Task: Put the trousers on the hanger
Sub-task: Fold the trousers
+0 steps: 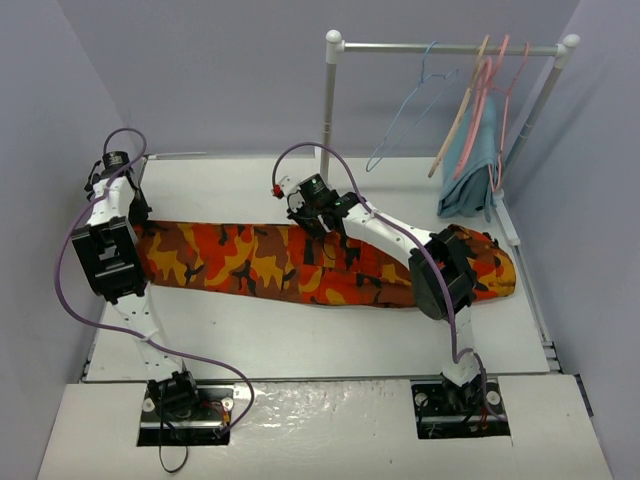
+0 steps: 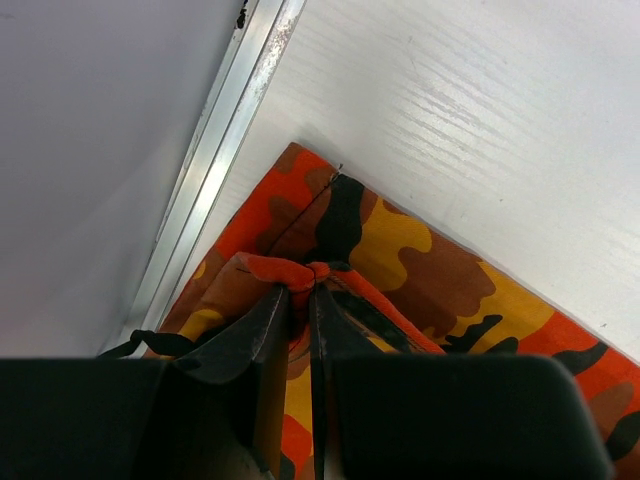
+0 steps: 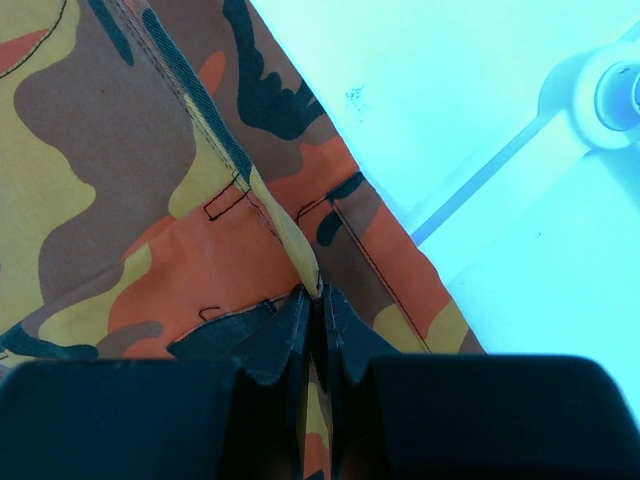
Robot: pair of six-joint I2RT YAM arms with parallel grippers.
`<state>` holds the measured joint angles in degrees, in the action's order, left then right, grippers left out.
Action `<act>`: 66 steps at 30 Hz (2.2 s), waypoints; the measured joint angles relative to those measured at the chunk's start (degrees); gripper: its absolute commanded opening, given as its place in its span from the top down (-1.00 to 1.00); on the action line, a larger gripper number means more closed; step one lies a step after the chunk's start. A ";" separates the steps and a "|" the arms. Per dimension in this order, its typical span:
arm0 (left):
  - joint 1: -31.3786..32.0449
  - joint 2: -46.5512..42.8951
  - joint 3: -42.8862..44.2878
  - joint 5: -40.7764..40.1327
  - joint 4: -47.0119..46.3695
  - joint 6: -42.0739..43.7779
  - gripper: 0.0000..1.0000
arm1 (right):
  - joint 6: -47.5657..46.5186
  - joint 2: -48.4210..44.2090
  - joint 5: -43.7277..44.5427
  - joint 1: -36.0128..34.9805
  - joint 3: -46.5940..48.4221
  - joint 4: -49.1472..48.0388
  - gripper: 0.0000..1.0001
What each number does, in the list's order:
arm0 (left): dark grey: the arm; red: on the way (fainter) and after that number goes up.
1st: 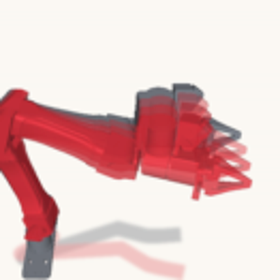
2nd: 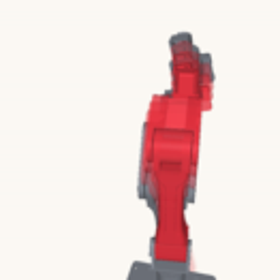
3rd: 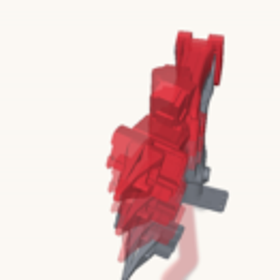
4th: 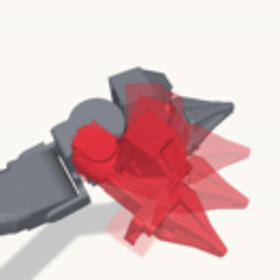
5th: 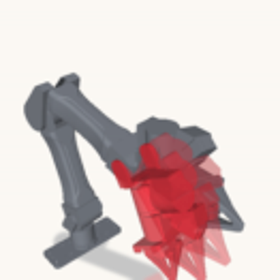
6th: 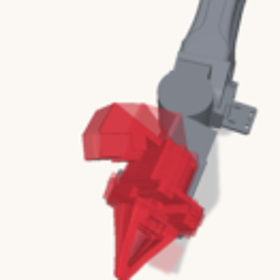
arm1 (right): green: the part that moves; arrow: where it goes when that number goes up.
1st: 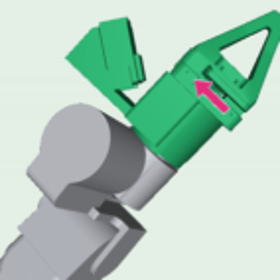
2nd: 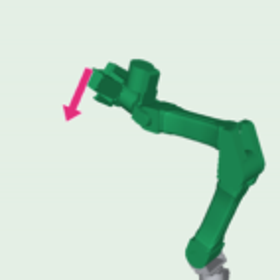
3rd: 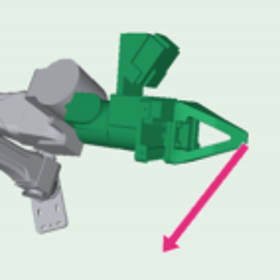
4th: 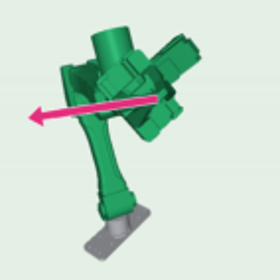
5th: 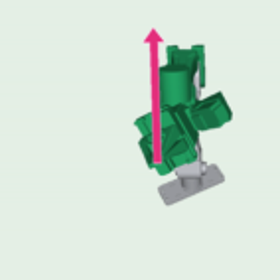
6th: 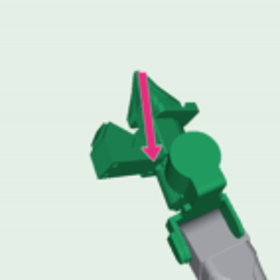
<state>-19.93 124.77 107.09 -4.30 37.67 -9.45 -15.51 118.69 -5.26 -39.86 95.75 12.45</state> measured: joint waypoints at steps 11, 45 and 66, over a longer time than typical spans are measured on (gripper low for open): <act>0.18 0.06 1.21 -0.08 -0.19 -0.18 1.00 | -0.04 0.70 3.36 0.00 2.71 -0.18 1.00; 1.73 -6.32 -8.45 -3.99 -12.47 -0.69 -0.59 | 10.36 -2.00 7.42 1.22 0.85 -1.12 -0.19; -0.10 -11.87 -28.77 -0.03 -13.97 -17.15 -0.56 | 32.65 -19.50 8.12 -4.41 -42.61 -14.93 -0.25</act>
<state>-20.03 112.90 78.32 -4.33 23.70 -26.60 17.14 99.20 2.85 -44.27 53.14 -2.49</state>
